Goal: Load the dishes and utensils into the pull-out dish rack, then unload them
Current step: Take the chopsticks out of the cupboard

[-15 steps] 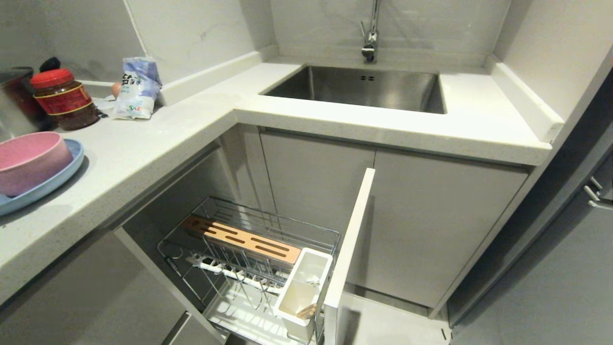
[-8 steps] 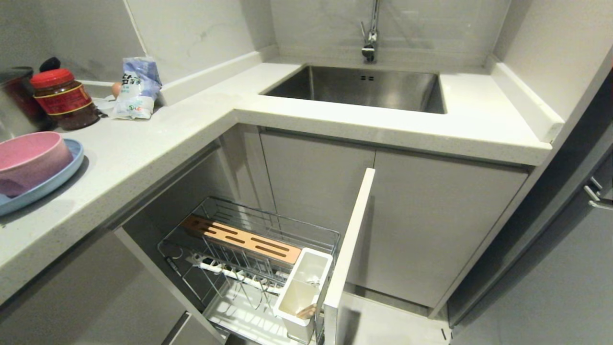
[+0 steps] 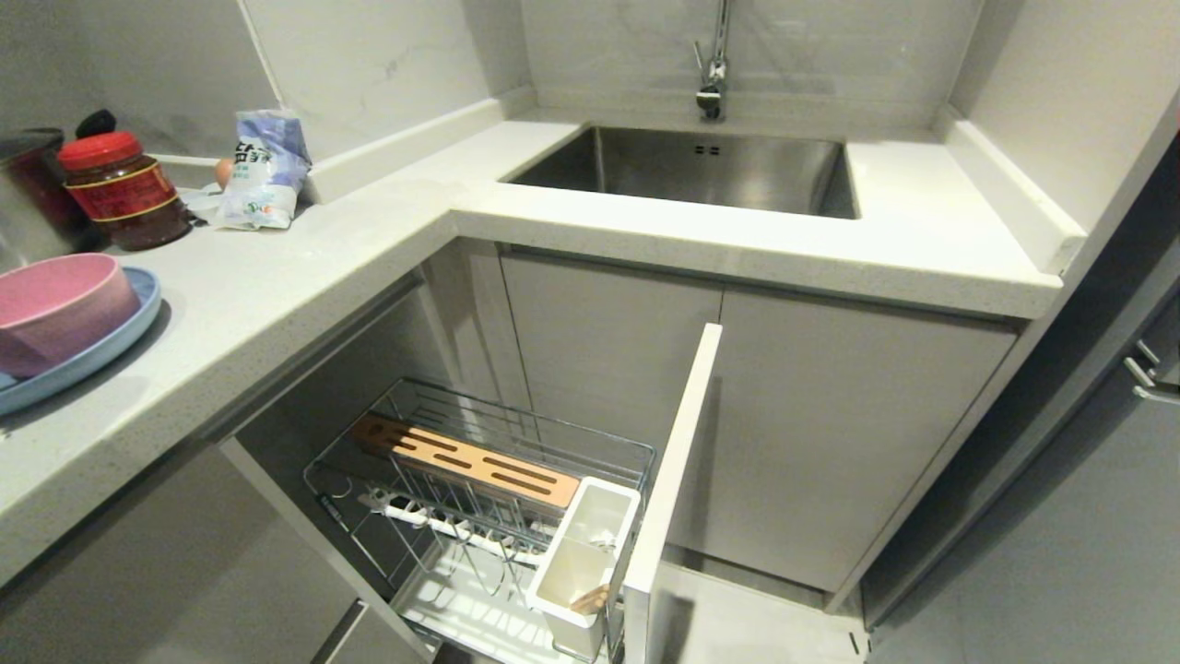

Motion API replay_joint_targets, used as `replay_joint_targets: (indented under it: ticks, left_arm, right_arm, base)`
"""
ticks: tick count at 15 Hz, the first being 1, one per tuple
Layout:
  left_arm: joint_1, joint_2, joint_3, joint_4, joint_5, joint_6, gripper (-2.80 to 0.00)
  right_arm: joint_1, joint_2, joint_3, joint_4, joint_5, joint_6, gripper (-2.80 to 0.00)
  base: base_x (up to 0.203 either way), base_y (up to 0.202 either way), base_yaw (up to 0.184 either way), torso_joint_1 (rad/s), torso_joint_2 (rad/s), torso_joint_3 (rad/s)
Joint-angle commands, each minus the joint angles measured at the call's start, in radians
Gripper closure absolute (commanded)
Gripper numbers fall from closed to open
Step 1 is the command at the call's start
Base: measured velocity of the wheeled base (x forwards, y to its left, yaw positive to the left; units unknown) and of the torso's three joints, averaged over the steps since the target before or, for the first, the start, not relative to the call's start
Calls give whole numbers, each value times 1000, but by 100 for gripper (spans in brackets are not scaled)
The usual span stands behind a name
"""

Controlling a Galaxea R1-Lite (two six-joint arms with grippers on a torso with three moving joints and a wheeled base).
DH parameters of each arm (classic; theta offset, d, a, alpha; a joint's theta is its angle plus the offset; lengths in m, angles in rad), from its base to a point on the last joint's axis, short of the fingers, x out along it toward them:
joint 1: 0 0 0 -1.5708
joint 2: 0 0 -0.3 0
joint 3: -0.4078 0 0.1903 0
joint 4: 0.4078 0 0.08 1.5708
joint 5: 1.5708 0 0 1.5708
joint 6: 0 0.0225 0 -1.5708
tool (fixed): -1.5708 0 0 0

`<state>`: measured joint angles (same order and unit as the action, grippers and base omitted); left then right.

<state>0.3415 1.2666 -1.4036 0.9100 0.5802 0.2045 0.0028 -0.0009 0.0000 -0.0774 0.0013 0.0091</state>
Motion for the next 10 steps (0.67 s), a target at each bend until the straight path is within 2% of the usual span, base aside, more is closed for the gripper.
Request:
replay_joint_targets:
  ticks: [1,7,10]
  left_arm:
    - [1,12,0,-10,4,1,0]
    - [1,17,0,-20,4,1,0]
    - [1,70,0,-20,4,1,0]
  right_arm:
    - [0,-1,26,-1,0,0,0]
    - [0,-1,26,-1,0,0,0]
    - [0,-1,26,-1,0,0,0]
  base:
    - [0,0,0,0,0,0]
    - [0,0,0,0,0,0]
    - [0,0,0,0,0,0]
